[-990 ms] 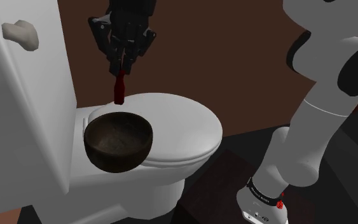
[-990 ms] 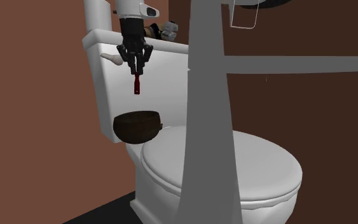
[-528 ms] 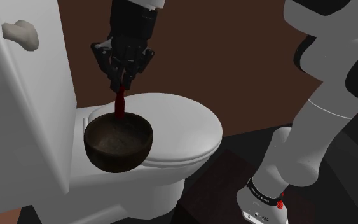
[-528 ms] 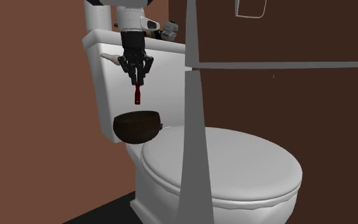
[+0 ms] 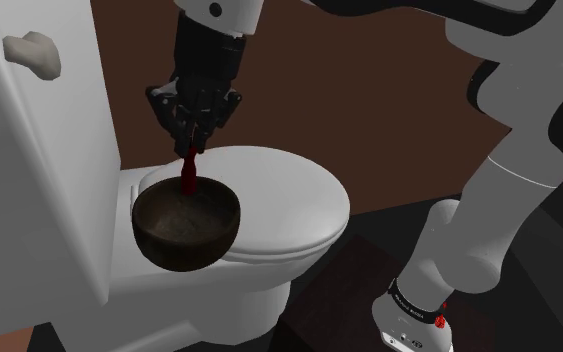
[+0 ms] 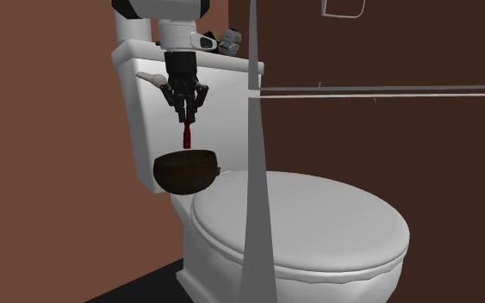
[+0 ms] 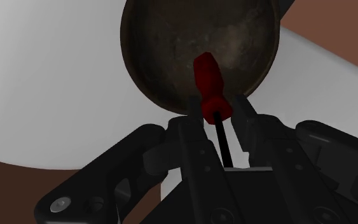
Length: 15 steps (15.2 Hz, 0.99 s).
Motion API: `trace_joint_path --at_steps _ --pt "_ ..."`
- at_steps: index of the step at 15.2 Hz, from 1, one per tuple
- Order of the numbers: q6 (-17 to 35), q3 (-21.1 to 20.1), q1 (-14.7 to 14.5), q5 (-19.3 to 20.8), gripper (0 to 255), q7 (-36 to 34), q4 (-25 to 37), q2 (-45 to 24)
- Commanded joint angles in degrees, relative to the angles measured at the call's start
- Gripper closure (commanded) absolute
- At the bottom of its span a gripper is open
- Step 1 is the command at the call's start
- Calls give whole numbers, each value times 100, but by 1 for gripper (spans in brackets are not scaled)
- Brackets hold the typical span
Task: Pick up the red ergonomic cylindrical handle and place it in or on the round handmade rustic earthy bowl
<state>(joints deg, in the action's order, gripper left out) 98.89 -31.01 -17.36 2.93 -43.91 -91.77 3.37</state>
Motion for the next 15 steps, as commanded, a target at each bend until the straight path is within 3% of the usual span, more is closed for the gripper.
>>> trace_joint_path --at_steps 1,2,3,8,12,15 --pt "3 0 0 0 255 0 -3 1" --pt "3 0 0 0 255 0 -3 1" --pt "3 0 0 0 0 0 -3 1" --pt "3 0 0 0 0 0 -3 1" --pt "-776 -57 -40 86 0 -48 896 -146" --pt "-776 -57 -40 86 0 -48 896 -145"
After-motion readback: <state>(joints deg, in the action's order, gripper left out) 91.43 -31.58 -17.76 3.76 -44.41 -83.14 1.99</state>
